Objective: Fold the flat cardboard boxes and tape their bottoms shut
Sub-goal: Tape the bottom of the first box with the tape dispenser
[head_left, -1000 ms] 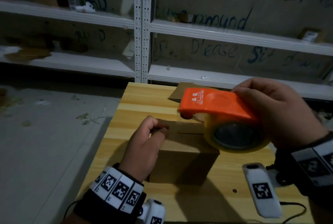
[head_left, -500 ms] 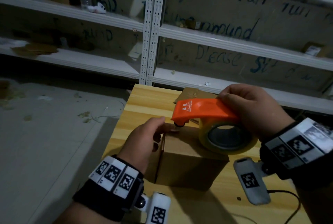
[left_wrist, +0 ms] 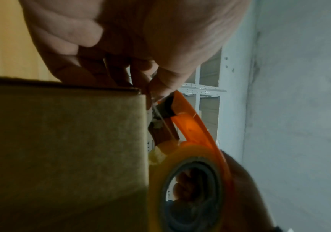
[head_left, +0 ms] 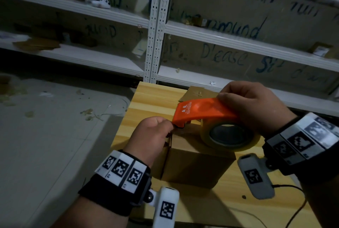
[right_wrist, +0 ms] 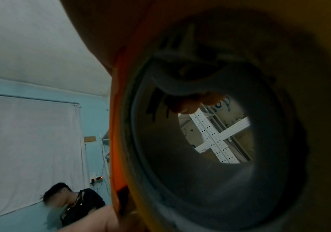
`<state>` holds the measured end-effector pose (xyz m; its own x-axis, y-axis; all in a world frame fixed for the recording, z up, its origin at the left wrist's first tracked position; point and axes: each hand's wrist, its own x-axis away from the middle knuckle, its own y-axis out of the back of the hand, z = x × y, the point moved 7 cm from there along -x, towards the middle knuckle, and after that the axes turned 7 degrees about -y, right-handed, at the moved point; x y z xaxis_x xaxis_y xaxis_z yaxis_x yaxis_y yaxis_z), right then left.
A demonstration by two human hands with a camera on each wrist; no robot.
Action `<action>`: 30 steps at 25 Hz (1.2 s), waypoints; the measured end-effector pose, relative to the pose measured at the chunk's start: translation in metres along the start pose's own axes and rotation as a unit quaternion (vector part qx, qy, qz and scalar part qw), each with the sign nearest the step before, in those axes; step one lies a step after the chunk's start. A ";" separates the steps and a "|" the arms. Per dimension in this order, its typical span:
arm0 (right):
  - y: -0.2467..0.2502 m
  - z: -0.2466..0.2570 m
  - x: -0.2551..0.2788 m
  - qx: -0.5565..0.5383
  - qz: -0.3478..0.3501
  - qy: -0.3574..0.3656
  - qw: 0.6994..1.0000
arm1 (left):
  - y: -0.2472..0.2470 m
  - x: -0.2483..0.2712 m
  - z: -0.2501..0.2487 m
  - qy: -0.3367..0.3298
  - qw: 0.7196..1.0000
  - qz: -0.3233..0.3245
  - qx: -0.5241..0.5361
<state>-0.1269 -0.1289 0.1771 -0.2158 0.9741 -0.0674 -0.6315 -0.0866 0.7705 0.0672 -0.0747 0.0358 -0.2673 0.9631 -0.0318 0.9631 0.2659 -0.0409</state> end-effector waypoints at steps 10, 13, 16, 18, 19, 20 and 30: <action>-0.018 0.019 -0.018 0.037 0.046 0.025 0.998 | 0.016 0.003 0.023 0.026 0.998 -0.056 0.018; -0.023 0.023 -0.020 0.050 0.055 0.031 0.997 | 0.013 0.004 0.036 0.054 0.997 -0.050 0.020; -0.024 0.022 -0.021 0.043 0.054 0.033 0.997 | 0.006 0.006 0.047 0.089 0.995 -0.033 0.035; -0.025 0.020 -0.021 0.034 0.056 0.031 0.997 | 0.008 0.004 0.054 0.114 0.992 -0.029 0.052; -0.025 0.020 -0.022 0.036 0.055 0.032 0.997 | 0.012 0.002 0.057 0.119 0.991 -0.032 0.047; -0.025 0.020 -0.023 0.037 0.055 0.033 0.997 | 0.017 0.001 0.057 0.114 0.992 -0.039 0.023; -0.023 0.018 -0.024 0.048 0.047 0.042 0.997 | 0.011 0.003 0.042 -0.068 0.994 0.046 0.077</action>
<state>-0.0937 -0.1466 0.1719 -0.3347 0.9414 -0.0419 -0.5323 -0.1522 0.8328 0.0756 -0.0712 -0.0070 -0.1909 0.9656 -0.1764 0.9702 0.1583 -0.1835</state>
